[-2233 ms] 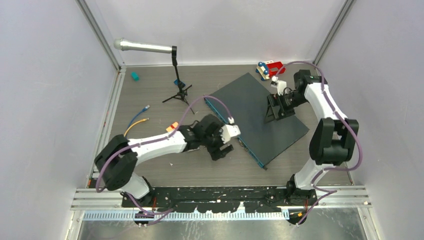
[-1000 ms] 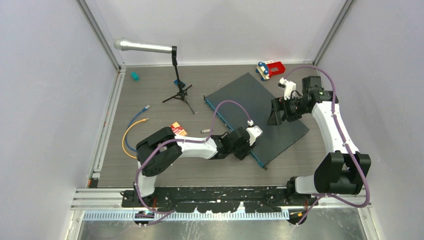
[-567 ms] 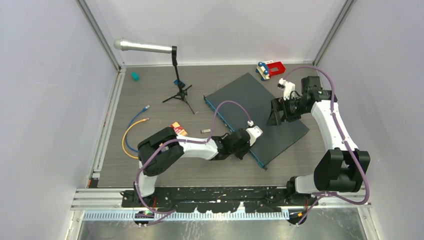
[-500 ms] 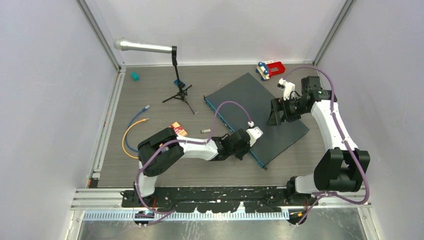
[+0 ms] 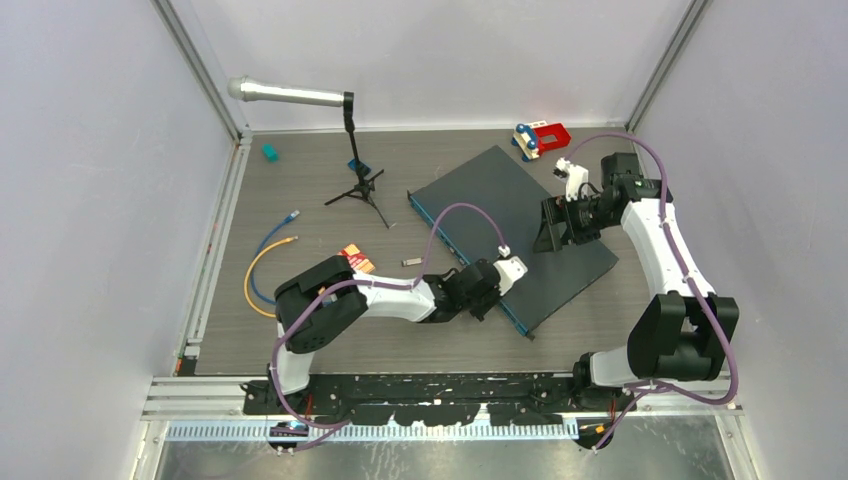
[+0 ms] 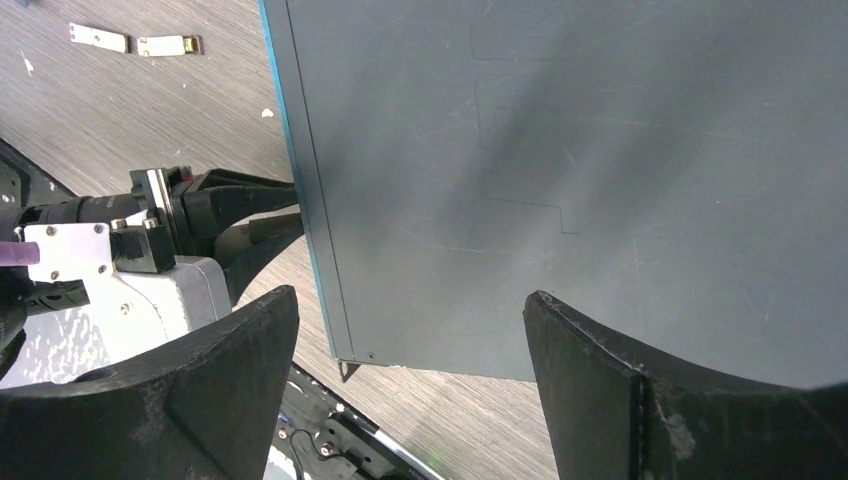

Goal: Pull the plug from the switch port
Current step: Pull the plug from the switch port, then place the plug at the center of the board.

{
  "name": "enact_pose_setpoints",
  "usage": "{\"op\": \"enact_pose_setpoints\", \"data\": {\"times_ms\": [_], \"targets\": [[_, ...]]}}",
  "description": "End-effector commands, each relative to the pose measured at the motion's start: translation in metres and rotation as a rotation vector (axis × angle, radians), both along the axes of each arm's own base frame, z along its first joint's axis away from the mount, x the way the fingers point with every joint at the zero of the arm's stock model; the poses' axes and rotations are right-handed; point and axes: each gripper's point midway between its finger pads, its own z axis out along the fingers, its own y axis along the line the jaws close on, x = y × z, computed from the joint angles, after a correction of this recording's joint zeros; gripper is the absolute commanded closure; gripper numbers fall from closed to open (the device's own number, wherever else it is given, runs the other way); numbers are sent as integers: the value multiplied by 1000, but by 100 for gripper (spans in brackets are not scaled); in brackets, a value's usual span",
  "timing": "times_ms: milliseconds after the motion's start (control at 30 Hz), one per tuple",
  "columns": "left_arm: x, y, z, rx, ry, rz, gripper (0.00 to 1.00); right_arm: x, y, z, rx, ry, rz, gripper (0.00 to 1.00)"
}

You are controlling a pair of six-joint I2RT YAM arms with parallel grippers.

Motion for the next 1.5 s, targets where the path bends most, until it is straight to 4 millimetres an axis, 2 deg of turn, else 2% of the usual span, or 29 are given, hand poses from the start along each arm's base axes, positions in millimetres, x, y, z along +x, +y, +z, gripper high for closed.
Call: {"op": "enact_pose_setpoints", "data": {"times_ms": [0,167,267,533,800,933,1133,1300,1467], "targets": [[-3,26,-8,149,-10,-23,100,1,1,2,15,-2,22,13],[-21,47,-25,275,92,-41,100,2,2,1,18,6,25,13],[-29,55,-29,330,145,-42,100,2,2,0,19,10,25,13],[-33,62,-17,316,148,-45,100,1,2,0,21,12,26,13],[-29,61,0,251,97,-77,100,0,3,-1,23,18,29,13],[-38,72,4,247,92,-141,100,0,2,-1,22,21,30,13],[-49,105,15,287,84,-301,100,-1,3,-2,26,30,33,13],[-50,150,32,350,116,-422,99,0,3,-2,29,28,35,13],[-38,199,26,456,108,-429,91,0,5,-1,38,32,40,13]]}}
